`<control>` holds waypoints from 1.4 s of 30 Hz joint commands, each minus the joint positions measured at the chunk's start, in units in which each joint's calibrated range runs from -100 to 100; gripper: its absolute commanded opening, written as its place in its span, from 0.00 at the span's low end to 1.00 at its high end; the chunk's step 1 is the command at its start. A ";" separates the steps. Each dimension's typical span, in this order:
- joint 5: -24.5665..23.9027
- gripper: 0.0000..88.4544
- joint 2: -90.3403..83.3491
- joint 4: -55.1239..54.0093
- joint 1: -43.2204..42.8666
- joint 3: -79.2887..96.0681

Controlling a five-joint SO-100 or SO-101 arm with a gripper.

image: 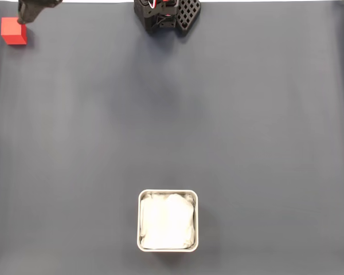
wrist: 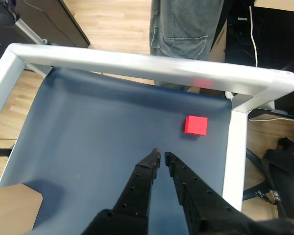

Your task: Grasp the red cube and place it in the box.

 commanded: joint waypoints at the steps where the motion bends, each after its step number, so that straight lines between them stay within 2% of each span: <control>1: 0.39 0.00 0.57 -1.85 2.14 -1.29; 14: 0.83 0.02 4.21 -3.98 9.10 -1.20; 42: 3.32 0.18 9.67 -22.66 17.63 11.40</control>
